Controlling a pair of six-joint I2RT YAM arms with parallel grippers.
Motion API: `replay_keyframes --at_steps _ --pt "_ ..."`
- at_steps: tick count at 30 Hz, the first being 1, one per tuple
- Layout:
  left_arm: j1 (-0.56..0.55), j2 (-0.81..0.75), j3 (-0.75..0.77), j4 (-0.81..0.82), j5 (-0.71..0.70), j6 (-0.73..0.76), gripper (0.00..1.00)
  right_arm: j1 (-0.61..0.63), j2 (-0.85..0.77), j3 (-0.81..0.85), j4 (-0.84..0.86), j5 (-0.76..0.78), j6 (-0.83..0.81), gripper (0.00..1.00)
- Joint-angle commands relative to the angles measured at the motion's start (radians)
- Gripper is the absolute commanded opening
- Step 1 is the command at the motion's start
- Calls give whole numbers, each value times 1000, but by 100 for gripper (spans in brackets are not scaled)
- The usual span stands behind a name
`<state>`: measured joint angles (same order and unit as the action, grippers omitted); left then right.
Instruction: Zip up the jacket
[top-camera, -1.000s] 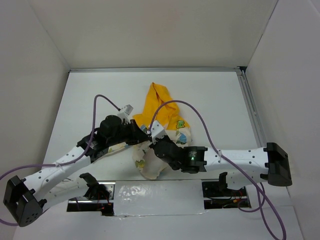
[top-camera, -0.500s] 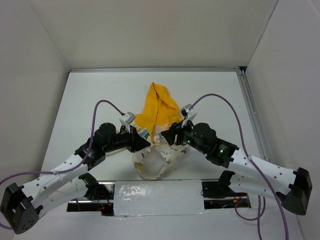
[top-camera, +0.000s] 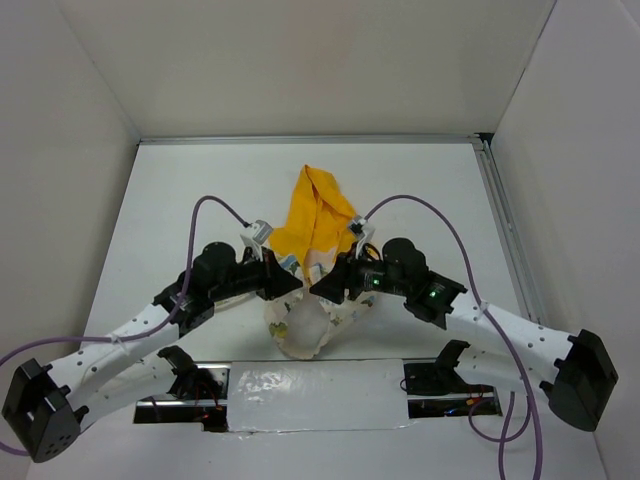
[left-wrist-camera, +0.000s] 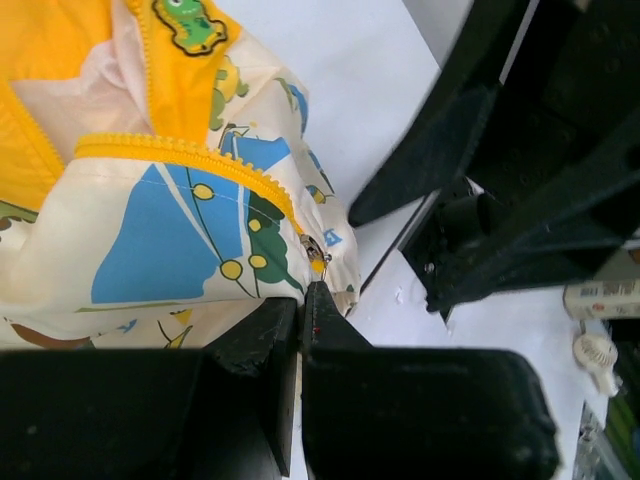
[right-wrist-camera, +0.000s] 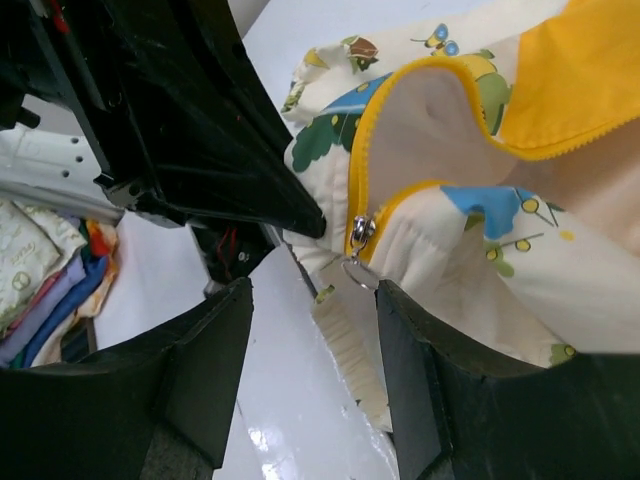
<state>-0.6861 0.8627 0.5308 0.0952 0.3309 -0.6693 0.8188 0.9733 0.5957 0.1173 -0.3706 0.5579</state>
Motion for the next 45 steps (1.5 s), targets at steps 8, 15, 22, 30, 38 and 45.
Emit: replay_keyframes --at_steps 8,15,22,30,38,45 --pt "2 111 219 -212 -220 -168 0 215 10 123 -246 559 -102 63" --pt "2 168 273 -264 -216 -196 0 301 151 243 -332 855 -165 63" --pt "2 174 290 -282 -213 -199 0 351 274 338 -376 981 -199 63" --pt "2 190 304 -298 -217 -197 0 370 349 381 -367 973 -234 62" --pt "2 194 305 -290 -208 -193 0 385 378 401 -352 964 -251 59" --pt "2 191 299 -285 -202 -181 0 385 381 408 -357 1003 -253 41"
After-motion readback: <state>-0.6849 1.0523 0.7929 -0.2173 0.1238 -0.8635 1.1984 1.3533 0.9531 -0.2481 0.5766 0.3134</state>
